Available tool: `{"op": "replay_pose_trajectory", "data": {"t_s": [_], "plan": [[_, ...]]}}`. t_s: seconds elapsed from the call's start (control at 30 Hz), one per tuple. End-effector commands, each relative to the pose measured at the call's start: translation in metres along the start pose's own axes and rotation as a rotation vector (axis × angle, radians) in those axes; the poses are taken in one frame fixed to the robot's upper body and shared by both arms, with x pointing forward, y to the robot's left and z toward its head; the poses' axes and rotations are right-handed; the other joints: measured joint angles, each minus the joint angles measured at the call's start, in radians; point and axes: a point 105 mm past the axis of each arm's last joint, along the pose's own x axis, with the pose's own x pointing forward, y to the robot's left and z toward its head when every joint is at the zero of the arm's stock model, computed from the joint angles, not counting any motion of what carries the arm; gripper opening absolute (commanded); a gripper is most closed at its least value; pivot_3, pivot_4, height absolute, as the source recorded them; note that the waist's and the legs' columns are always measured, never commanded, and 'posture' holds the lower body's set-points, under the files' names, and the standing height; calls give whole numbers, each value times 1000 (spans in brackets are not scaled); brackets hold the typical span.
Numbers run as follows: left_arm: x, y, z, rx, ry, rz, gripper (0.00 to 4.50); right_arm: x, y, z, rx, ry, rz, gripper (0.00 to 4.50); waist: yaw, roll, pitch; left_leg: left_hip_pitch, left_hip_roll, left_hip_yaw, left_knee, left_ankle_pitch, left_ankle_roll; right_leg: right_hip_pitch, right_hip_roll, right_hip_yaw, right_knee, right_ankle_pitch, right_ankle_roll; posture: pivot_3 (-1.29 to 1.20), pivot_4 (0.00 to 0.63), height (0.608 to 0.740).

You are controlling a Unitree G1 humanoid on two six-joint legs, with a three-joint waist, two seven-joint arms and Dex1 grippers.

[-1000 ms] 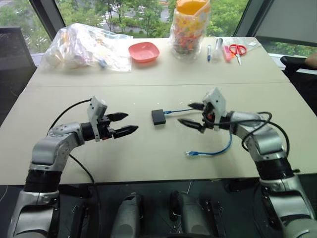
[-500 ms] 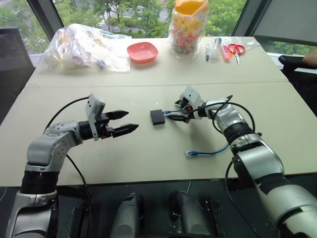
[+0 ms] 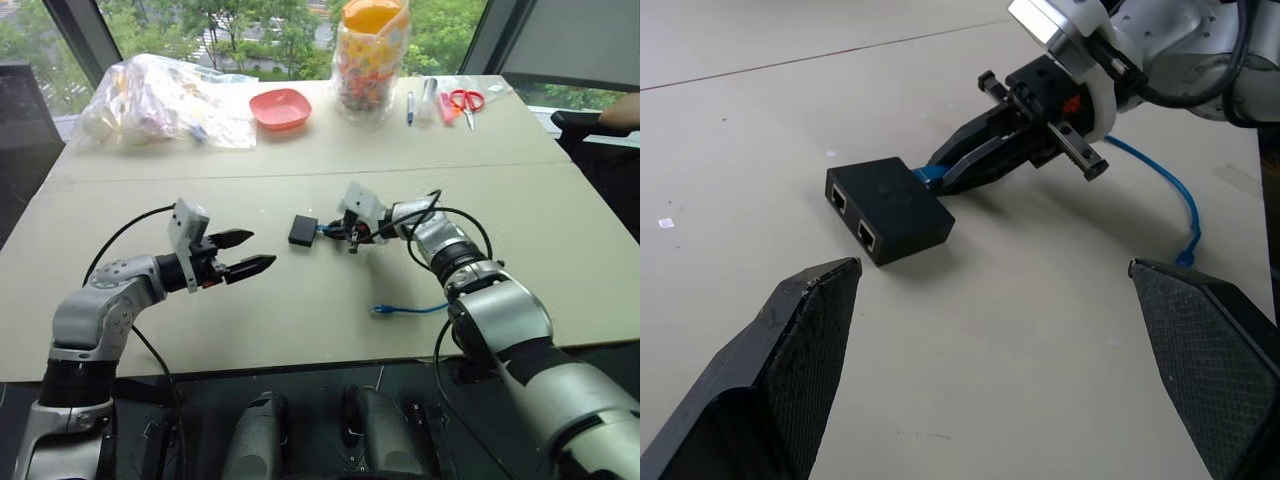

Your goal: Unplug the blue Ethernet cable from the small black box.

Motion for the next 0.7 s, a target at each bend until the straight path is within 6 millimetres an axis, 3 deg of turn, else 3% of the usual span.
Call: {"op": "replay_pose_trajectory", "data": {"t_s": [0.03, 0.13, 0.37, 0.5, 0.7], "plan": [[3, 24, 23, 48, -80, 73, 4500, -19, -35, 17, -270, -38, -263, 21, 6, 0, 0, 0, 0, 0, 0, 0, -1, 0, 0, 0, 0, 0, 0, 0, 150, 740], [18, 32, 51, -43, -184, -16, 4500, -38, -50, 41, -484, -114, -424, 21, 16, 0, 0, -3, -2, 0, 1, 1, -1, -1, -2, 0, -1, 0, 0, 0, 150, 740], [49, 40, 91, -224, -298, -234, 4500, -67, -65, 77, -645, -240, -592, 21, -3, 0, 0, -7, -4, 4, -1, 1, 0, -4, 0, 0, -2, 2, 5, 0, 150, 740], [66, 40, 103, -220, -290, -277, 4500, -75, -66, 88, -651, -281, -617, 21, -10, -1, 0, -7, -3, 5, -1, 1, 0, -4, 1, 0, -1, 1, 6, 0, 150, 740], [88, 35, 104, -183, -258, -281, 4500, -79, -59, 99, -667, -318, -625, 21, -5, -1, 0, -7, -3, 4, 0, 1, 0, -4, 0, 0, -1, 1, 6, 0, 150, 740]]}}
